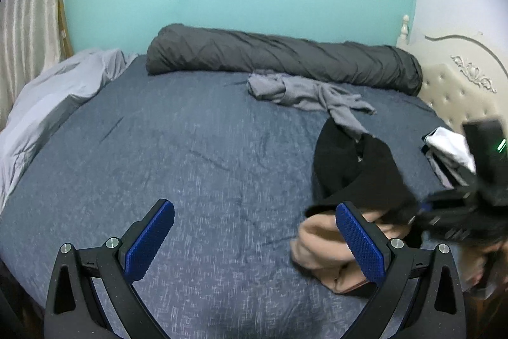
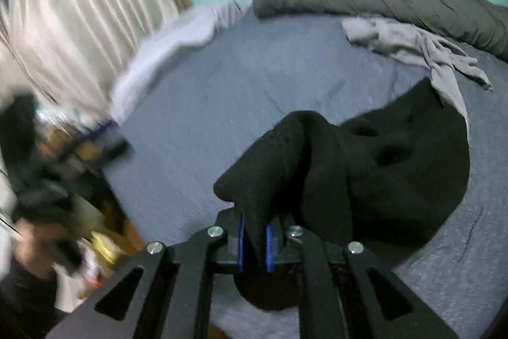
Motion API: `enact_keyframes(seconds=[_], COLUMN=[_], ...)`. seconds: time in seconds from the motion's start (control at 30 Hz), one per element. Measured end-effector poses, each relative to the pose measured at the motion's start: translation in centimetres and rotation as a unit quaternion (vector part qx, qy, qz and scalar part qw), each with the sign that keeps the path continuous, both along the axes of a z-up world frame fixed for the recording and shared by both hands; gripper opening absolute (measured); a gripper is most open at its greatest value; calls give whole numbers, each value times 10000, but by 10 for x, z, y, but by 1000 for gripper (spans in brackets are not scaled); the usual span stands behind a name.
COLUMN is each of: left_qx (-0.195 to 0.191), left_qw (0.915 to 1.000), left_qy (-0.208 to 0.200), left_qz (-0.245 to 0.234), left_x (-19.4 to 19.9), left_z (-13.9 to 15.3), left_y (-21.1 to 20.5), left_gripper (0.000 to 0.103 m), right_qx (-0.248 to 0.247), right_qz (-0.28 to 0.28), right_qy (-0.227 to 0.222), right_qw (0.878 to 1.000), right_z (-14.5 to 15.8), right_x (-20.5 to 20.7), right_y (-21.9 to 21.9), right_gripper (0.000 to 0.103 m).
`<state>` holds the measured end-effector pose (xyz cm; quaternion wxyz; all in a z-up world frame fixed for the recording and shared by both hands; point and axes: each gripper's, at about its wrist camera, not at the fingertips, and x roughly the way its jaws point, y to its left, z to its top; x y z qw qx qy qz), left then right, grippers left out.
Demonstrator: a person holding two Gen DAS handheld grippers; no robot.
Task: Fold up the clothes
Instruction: 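Lower the black garment onto the bed with the right tool, then grasp the black garment's beige-lined edge with the left tool while the right tool holds it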
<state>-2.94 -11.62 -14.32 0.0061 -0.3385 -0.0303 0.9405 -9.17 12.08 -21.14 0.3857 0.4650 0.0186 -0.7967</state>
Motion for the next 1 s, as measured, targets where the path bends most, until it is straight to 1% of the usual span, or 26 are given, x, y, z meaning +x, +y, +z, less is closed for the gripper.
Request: enact_keyframes(seconds=[0.03, 0.07, 0.13, 0.23, 0.27, 0.33, 0.47, 0.5, 0.63, 0.67, 0.73, 0.8, 0.87, 0.93, 1.0], left_qx=[-6, -4, 31, 119, 150, 221, 411, 443, 515, 532, 558, 634, 757, 890, 964], left_qw=[10000, 10000, 9999, 9995, 9993, 9987, 9962, 9956, 9933, 9926, 9915, 9899, 9875, 9846, 9824], left_qy=[-38, -80, -167, -296, -337, -426, -596, -617, -726, -758, -822, -875, -938, -1020, -1103], left_qz=[-7, -9, -22, -75, -106, -194, -477, -551, -737, -781, -845, -921, -1012, -1104, -1156], left_x=[-1, -2, -4, -11, -15, -22, -33, -35, -46, -48, -52, -54, -56, -57, -60], left_z=[-5, -9, -18, -30, -34, -42, -54, -57, -63, -64, -65, -64, -65, -68, -73], left_y=[-1, -1, -3, -1, 1, 8, 33, 41, 65, 70, 78, 87, 97, 107, 116], left_gripper=[103, 103, 103, 103, 103, 103, 103, 103, 103, 103, 103, 103, 103, 103, 103], right_qx=[-13, -26, -52, -92, -165, -290, -397, -436, -461, -569, -968, -1090, -903, -687, -620], right_qz=[-13, -25, -50, -88, -201, -470, -988, -994, -793, -787, -799, -946, -1207, -1439, -1551], right_qy=[-62, -123, -246, -431, -398, -315, -260, -304, -252, -263, -287, -150, -40, -30, -54], right_qw=[10000, 9999, 9997, 9990, 9989, 9980, 9940, 9936, 9955, 9949, 9917, 9894, 9886, 9872, 9859], right_z=[-3, -6, -13, -22, -18, -10, -5, -6, -5, -5, -2, 4, 5, 3, 1], right_x=[-2, -3, -6, -11, -14, -24, -47, -50, -40, -39, -39, -38, -40, -42, -42], right_y=[7, 14, 27, 48, 61, 87, 132, 137, 147, 151, 165, 178, 187, 196, 203], right_gripper=[18, 28, 42, 46, 49, 51, 53, 53, 53, 53, 53, 53, 53, 53, 53])
